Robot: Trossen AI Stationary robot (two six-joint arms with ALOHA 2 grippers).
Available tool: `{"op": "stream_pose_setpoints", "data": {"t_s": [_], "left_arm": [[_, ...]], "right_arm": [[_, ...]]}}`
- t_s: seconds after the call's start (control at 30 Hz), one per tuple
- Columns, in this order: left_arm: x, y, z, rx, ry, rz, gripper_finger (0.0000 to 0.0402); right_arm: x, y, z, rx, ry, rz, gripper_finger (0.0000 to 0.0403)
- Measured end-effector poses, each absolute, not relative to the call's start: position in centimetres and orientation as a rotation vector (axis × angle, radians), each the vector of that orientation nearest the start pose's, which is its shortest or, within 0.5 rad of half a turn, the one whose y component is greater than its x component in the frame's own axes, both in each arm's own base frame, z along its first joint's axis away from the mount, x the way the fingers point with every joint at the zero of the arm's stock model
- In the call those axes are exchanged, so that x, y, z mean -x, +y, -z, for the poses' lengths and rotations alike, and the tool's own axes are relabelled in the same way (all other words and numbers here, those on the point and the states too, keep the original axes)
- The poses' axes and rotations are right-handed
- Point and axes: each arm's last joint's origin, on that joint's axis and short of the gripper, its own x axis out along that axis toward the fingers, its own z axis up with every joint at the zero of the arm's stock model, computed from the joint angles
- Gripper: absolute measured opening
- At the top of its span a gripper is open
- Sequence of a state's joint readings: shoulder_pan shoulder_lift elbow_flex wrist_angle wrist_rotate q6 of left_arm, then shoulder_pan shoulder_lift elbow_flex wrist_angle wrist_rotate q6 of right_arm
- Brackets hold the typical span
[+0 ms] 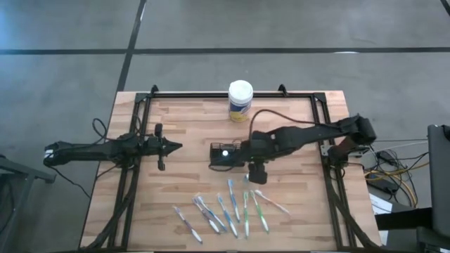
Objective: Pick & Place toothbrushing station
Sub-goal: Put the mouthwash into the wire organizer
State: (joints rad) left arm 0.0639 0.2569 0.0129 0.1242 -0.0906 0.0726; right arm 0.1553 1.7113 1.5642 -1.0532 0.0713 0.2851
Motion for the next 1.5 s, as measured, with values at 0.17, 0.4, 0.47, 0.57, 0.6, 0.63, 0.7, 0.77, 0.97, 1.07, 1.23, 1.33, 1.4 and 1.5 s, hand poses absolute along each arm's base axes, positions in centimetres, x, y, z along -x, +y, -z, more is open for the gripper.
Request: {"op": "stream_pose_setpoints", "data": {"t_s": [0.17,0.4,0.47,0.57,0.6,0.63,0.7,0.77,0.97,1.07,1.23,1.33,1.4,1.5], "left_arm": [[-11.2,1.0,-15.8,-0.074,0.125,-0.150,0.0012],[-11.2,1.0,-15.8,-0.075,0.130,-0.151,0.0012],[-11.2,1.0,-15.8,-0.074,0.131,-0.150,0.0012],[-11.2,1.0,-15.7,-0.074,0.133,-0.150,0.0012],[-11.2,1.0,-15.7,-0.074,0.134,-0.150,0.0012],[-11.2,1.0,-15.7,-0.074,0.134,-0.151,0.0012],[-11.2,1.0,-15.7,-0.074,0.133,-0.150,0.0012],[-11.2,1.0,-15.7,-0.078,0.134,-0.150,0.0012],[-11.2,1.0,-15.7,-0.079,0.137,-0.150,0.0012],[-11.2,1.0,-15.6,-0.079,0.143,-0.150,0.0012],[-11.2,1.0,-15.6,-0.080,0.146,-0.149,0.0012],[-11.2,1.0,-15.6,-0.080,0.146,-0.149,0.0012],[-11.2,1.0,-15.6,-0.080,0.146,-0.150,0.0012],[-11.2,1.0,-15.6,-0.080,0.147,-0.149,0.0012]], "right_arm": [[-35.2,5.7,-28.2,-0.142,1.252,0.041,0.0189],[-35.6,5.8,-27.0,-0.178,1.285,0.070,0.0189],[-35.5,5.8,-26.7,-0.209,1.293,0.096,0.0189],[-35.4,6.0,-26.2,-0.235,1.305,0.118,0.0189],[-35.3,6.2,-26.1,-0.235,1.311,0.119,0.0189],[-35.2,6.4,-25.9,-0.234,1.313,0.116,0.0189],[-35.2,6.9,-25.6,-0.234,1.304,0.107,0.0189],[-35.3,7.3,-25.2,-0.246,1.287,0.105,0.0189],[-35.3,7.8,-24.1,-0.255,1.266,0.098,0.0189],[-35.2,7.8,-23.6,-0.244,1.271,0.104,0.0189],[-35.1,7.6,-23.6,-0.228,1.265,0.137,0.0189],[-35.2,7.7,-23.1,-0.229,1.280,0.130,0.0189],[-35.1,7.7,-22.8,-0.231,1.292,0.134,0.0189],[-35.2,7.7,-22.5,-0.237,1.291,0.140,0.0186]]}}
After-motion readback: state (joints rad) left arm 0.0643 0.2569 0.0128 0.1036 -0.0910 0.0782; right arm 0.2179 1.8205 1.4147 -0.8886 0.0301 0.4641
